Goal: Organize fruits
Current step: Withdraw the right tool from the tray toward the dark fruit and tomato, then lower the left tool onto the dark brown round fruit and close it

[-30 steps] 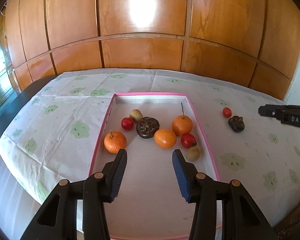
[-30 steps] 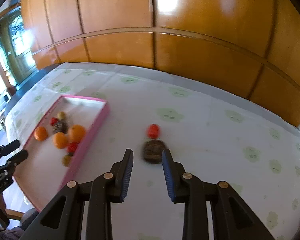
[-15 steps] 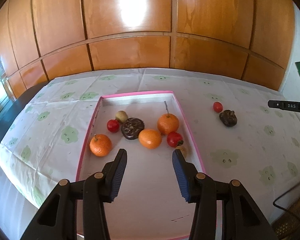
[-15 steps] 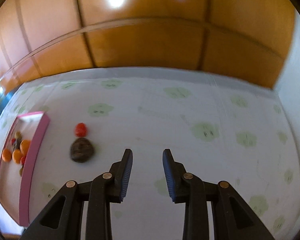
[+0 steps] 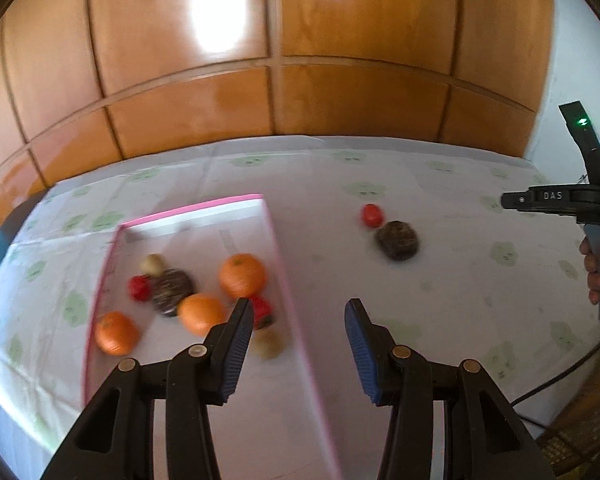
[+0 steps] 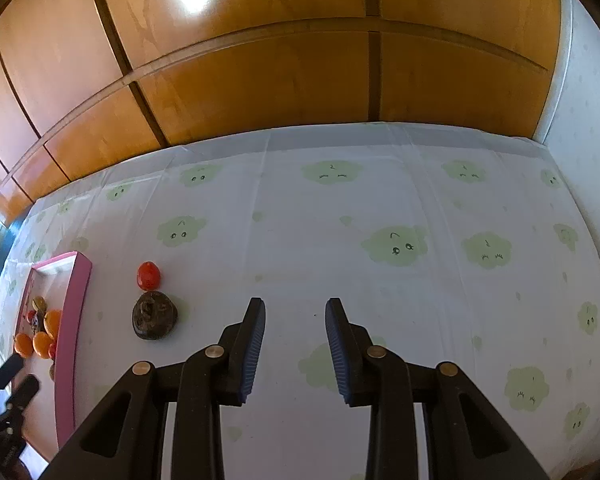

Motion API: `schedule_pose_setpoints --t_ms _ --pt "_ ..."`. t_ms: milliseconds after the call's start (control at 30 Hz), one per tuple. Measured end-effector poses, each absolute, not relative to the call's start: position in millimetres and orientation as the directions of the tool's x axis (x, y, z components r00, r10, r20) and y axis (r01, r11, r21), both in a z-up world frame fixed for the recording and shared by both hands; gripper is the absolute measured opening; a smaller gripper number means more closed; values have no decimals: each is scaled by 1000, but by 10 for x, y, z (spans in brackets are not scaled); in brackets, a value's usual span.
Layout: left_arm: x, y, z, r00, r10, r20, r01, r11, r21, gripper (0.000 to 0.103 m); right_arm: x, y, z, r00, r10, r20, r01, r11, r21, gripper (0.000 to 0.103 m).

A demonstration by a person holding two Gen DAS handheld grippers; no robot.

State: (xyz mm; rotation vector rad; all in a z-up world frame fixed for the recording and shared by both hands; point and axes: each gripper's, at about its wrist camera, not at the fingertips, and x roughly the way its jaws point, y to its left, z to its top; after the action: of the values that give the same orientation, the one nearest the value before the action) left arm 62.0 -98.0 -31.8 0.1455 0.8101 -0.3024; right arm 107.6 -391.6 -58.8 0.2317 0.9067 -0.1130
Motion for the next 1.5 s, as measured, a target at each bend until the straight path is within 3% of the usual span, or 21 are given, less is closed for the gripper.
schedule_pose_setpoints --t_ms 100,200,367,800,867,900,1100,1267,1500 --pt "727 -1178 -367 621 -243 -745 360 933 -5 49 1076 -3936 -587 613 10 -790 200 965 167 31" --pt "872 -1397 -446 583 -278 -764 398 917 -30 58 1073 -3933 -581 614 13 -789 198 965 170 31" --pt "1116 -1718 -580 535 -297 -791 426 903 -52 64 1075 -3897 -573 613 11 -790 185 970 156 32" --pt "1676 -2274 -953 455 -286 -843 445 893 -62 64 1117 -3830 -575 607 47 -794 159 971 179 34" --pt "1752 -2308 -1019 445 -279 -851 439 896 -65 62 1116 -3821 -573 607 47 -793 157 972 178 34" --pt "1772 -2315 -1035 443 -279 -852 439 896 -65 56 1118 -3821 -573 608 47 -793 156 972 178 34" --pt "1587 -2245 -954 453 -327 -829 464 881 -94 53 1119 -3820 -582 605 45 -795 153 973 172 34" --pt "1067 -2147 -837 502 -337 -796 505 862 -47 53 1126 -3764 -633 588 59 -807 127 978 164 34" --pt "601 -1927 -1021 496 -323 -806 508 861 -32 53 1137 -3543 -711 550 215 -807 2 966 259 34"
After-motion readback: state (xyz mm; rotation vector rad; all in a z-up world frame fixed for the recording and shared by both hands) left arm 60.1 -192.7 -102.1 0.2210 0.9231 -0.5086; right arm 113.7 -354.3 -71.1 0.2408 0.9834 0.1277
